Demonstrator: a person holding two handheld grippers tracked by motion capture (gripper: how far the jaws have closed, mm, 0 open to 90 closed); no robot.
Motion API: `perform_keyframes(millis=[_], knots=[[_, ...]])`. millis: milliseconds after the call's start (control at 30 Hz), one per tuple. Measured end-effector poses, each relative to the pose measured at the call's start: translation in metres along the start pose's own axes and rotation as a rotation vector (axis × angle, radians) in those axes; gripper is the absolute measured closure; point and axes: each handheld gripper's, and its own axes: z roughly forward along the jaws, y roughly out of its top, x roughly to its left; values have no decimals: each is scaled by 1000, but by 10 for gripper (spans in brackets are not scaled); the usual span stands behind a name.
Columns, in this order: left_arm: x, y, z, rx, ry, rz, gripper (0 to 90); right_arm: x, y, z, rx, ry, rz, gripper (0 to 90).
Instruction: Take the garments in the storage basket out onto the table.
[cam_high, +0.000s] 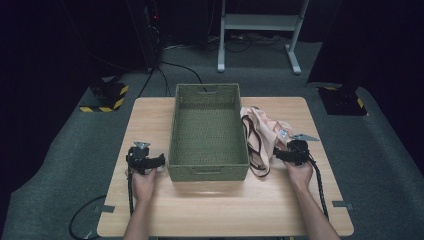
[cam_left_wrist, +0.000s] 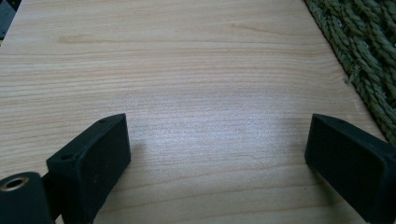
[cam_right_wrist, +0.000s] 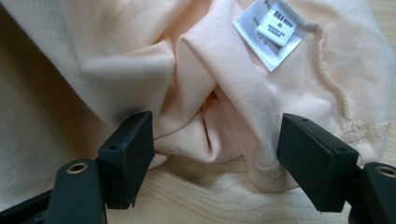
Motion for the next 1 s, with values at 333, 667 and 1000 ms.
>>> perform_keyframes(millis=[333,667,1000], knots=[[0,0,0,0,0,0,70,0,-3,5,11,-12,-2,268],[0,0,0,0,1,-1,70,5,-5,9,20,-49,-37,267],[0,0,0,-1,2,-2,71,11,-4,13,38,-93,-70,241]])
